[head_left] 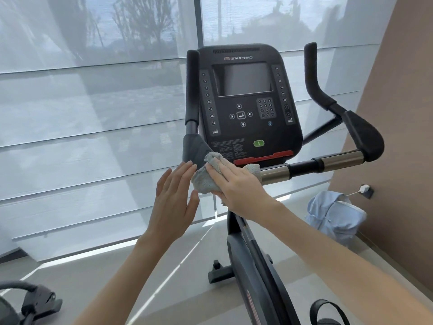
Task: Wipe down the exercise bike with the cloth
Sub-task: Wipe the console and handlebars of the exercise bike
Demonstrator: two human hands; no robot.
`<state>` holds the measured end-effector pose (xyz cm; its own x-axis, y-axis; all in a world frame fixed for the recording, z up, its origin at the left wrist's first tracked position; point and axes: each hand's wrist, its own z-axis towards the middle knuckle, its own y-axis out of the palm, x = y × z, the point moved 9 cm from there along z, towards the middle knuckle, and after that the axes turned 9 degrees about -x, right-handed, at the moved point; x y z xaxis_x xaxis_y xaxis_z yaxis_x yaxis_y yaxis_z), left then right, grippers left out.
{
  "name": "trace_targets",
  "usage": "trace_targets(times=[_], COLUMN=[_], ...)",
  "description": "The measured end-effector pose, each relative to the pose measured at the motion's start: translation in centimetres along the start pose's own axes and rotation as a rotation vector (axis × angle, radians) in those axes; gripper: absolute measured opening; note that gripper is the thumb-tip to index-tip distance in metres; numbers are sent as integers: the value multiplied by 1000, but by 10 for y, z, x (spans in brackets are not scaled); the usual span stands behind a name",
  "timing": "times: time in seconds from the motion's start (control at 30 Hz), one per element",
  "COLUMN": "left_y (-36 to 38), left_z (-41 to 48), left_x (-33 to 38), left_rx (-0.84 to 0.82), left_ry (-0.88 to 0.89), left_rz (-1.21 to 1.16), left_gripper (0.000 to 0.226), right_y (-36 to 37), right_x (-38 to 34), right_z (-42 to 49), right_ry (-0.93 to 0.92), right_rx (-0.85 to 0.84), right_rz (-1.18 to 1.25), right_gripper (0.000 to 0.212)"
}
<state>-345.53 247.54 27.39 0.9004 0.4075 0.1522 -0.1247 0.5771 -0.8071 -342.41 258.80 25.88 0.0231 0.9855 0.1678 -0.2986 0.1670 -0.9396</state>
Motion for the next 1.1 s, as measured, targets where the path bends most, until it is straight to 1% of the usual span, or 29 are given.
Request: trace_targets(times=[0.1,0.23,0.4,0.5,0.57,0.6,0.67,0.8,0.9,1.0,1.03,1.1], left_y=[13,34,51,55,57,58,60,59,56,55,54,51], left_z=[6,11,12,11,11,11,10,11,12,10,8,4], left_x=[14,28,36,35,35,34,34,37,44,49,52,66], left_rx=[-47,-100,-119,-123,-127,-127,-132,-134,-117,-157,-164,-169], left_ry=[36,67,55,45,42,38,29,20,27,9,25,114], left_rz=[22,71,127,151,165,168,163,213,214,179,160,84], left_gripper=[47,49,50,51,52,52,53,52,50,62,64,61], right_y=[0,-2,-1,-1,0,2,5,-4,-10,-16,-20,-31], right_x=[22,66,129,156,164,165,161,141,122,104,97,81], right_z=[-20,-43,-64,-77,-88,-92,-95,-112,-142,-179,-193,-223], right_ry=[80,168,301,389,445,465,491,524,582,686,730,820], right_rx=[45,82,88,184,281,312,322,314,244,178,176,206], right_rz=[-3,12,140,218,242,262,336,416,409,373,352,314], right_gripper=[59,49,52,50,41,37,33,34,38,33,31,28])
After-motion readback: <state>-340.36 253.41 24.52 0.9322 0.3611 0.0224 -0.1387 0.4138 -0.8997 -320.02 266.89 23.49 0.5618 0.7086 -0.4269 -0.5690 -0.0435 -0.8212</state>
